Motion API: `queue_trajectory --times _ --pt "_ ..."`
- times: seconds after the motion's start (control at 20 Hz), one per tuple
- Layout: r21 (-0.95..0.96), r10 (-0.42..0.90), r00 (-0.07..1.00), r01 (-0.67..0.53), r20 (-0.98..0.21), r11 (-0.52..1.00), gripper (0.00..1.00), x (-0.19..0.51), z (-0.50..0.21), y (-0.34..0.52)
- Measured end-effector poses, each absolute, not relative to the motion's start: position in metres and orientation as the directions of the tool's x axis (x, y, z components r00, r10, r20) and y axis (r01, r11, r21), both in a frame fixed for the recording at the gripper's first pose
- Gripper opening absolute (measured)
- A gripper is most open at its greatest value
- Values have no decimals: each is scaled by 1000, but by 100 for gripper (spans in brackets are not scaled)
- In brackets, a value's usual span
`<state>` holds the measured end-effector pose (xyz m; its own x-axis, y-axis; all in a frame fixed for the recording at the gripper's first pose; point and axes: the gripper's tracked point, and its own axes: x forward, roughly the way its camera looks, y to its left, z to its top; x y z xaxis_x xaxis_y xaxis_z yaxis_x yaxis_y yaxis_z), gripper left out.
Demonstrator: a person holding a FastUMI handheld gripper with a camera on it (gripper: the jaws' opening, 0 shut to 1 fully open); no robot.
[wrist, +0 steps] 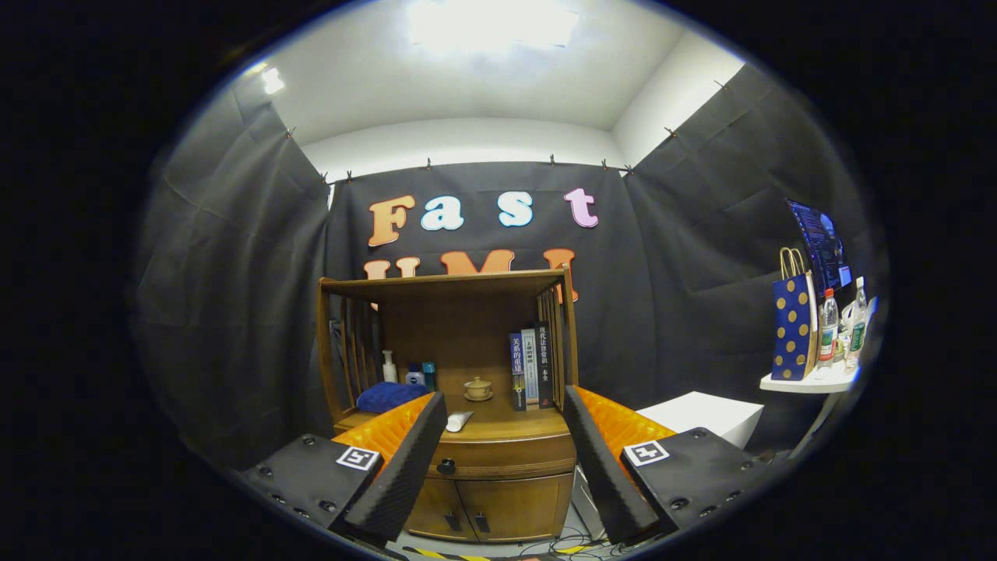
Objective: Pull open the drawer, take out the items inside it, and place them on the countertop above the cabinet.
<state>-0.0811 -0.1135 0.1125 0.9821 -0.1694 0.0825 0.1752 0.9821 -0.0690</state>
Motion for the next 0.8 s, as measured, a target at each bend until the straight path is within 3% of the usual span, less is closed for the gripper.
queue_trajectory --times 0.8 --pt "-84 -143 987 149 71 985 98 -75 107 -98"
